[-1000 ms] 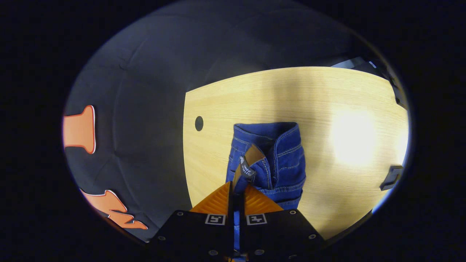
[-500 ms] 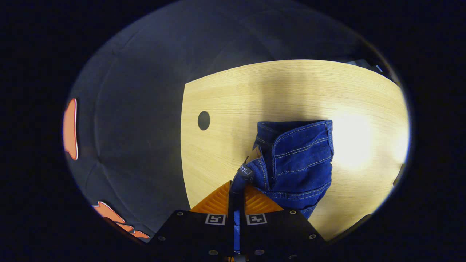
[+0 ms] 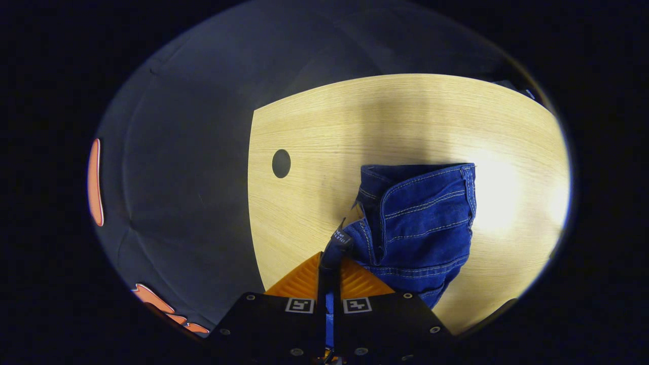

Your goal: Grasp the waist and the cuffs of the jeans and fold them to make the two legs overlap; first hold the waist and fold one-third of the jeans toward the cuffs, then hold the cuffs and fold the remaining one-third in the same direction to finish folding.

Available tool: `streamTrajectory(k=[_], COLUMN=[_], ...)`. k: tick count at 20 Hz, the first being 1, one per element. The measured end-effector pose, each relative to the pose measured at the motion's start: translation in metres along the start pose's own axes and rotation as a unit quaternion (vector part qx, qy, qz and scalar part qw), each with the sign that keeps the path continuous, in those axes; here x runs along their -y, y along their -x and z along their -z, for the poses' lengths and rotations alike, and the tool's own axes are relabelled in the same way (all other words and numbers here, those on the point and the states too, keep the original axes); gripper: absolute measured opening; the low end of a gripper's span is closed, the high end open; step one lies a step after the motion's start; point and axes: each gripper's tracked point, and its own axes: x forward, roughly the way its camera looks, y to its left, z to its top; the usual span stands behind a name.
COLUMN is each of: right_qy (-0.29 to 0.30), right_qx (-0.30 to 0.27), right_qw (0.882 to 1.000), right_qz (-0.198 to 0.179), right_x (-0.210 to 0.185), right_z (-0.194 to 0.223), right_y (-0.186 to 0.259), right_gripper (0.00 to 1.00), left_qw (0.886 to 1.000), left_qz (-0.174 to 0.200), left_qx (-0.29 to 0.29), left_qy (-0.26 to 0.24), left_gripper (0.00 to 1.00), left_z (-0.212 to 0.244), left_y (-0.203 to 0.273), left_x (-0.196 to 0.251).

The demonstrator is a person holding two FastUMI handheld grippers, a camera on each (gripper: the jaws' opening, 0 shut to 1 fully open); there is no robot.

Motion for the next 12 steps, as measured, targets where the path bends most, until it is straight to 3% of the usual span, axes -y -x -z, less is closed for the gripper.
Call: streamTrajectory(k=[3, 4, 6, 8, 10, 12], right_qy=[0.001, -0.002, 0.002, 0.002, -0.005, -0.006], right_qx=[-0.001, -0.001, -0.002, -0.003, -0.005, -0.004], right_qw=[1.0, 1.0, 1.0, 1.0, 1.0, 1.0], right_qz=[0.002, 0.003, 0.006, 0.008, 0.009, 0.008], right_x=[0.0, 0.0, 0.0, 0.0, -0.001, -0.001], right_z=[0.0, 0.0, 0.0, 0.001, 0.002, 0.001], right_y=[0.002, 0.002, 0.002, 0.001, 0.001, 0.002], right_gripper=[0.06, 0.07, 0.07, 0.06, 0.06, 0.07], left_qw=[1.0, 1.0, 0.999, 0.996, 0.998, 0.999], left_qz=[0.006, -0.022, -0.044, -0.076, -0.062, -0.034], left_qx=[0.016, 0.011, 0.003, -0.007, -0.004, 0.006], left_qy=[-0.006, -0.01, -0.007, -0.039, -0.029, -0.015], left_gripper=[0.53, 0.52, 0.52, 0.52, 0.05, 0.01], left_z=[-0.013, -0.015, -0.02, -0.013, -0.023, -0.026], left_y=[-0.001, -0.002, -0.007, -0.018, -0.008, -0.001], left_x=[0.014, 0.007, 0.012, -0.002, 0.004, 0.009])
